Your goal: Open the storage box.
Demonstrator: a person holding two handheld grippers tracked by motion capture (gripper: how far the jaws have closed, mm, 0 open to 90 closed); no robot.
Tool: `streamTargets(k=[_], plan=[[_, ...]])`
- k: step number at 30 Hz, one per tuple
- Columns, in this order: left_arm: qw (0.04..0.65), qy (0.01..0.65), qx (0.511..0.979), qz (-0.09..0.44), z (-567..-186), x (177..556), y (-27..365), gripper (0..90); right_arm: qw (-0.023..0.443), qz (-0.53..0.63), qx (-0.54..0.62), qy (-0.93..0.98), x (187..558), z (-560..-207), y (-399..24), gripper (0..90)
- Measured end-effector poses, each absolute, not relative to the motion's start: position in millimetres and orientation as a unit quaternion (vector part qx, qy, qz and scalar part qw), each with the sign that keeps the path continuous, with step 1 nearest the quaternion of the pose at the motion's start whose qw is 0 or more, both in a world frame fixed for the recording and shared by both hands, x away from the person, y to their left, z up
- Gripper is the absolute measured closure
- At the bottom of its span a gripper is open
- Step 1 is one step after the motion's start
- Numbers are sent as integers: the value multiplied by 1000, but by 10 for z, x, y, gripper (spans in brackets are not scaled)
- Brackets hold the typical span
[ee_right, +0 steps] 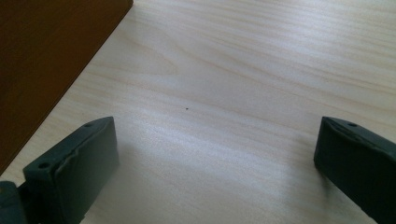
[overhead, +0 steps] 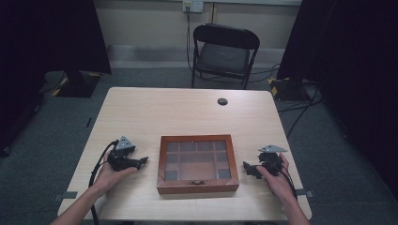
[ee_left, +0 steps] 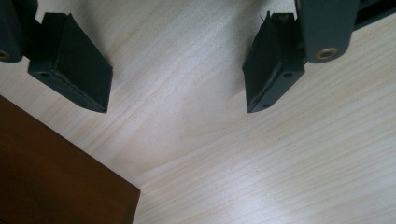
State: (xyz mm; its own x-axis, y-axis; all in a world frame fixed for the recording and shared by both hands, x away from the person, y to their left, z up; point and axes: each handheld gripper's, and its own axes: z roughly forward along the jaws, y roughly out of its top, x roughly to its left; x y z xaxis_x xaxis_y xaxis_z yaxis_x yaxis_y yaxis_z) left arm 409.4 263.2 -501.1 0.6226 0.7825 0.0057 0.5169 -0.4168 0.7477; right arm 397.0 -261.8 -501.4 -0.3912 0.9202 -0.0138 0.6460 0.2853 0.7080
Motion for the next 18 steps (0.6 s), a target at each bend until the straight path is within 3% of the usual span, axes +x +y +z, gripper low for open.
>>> streamTargets(k=[11,18], plan=[[365,398,822,181,-5006,4096,2625,231,217,316,508,771,3970,-5014,-2617,0],[356,415,825,144,-4932,4112,2602,258,217,316,508,771,3970,-5014,-2616,0]])
